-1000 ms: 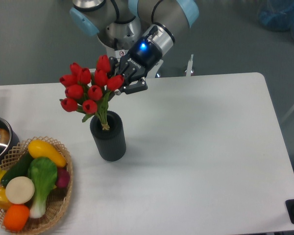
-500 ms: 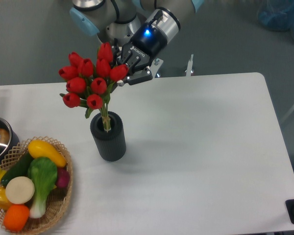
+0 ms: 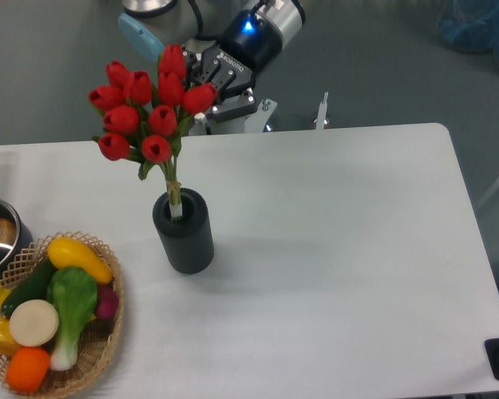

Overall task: Pick up the flowers from the vase
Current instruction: 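Lift the gripped tulips straight up out of the black vase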

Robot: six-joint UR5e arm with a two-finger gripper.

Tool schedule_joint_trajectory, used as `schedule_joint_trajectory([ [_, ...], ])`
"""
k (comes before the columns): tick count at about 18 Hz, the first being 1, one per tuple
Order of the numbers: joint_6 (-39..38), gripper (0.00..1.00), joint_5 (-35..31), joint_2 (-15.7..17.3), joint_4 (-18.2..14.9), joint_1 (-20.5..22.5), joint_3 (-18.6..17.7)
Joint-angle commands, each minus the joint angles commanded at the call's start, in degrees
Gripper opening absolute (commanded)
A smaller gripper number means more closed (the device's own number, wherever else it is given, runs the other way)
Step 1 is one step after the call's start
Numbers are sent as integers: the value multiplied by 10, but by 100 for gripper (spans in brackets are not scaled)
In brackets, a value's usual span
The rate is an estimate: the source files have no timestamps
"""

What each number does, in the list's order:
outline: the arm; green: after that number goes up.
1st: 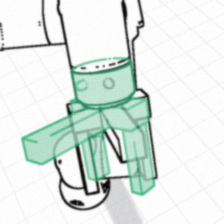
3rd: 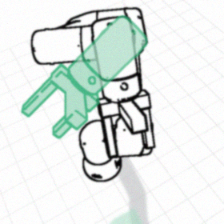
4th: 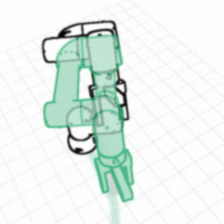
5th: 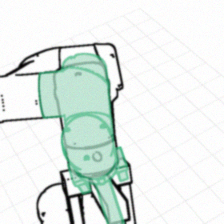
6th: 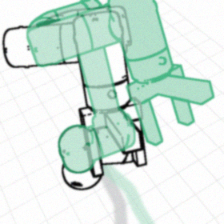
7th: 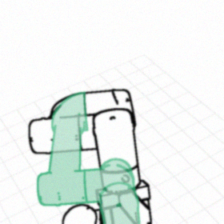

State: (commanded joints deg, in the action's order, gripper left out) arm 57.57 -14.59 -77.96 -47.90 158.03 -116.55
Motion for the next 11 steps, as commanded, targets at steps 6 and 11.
schedule_joint_trajectory([
  [6,-12,0,-8,-9,1,21,26],
  [11,30,0,-59,-39,3,43,71],
])
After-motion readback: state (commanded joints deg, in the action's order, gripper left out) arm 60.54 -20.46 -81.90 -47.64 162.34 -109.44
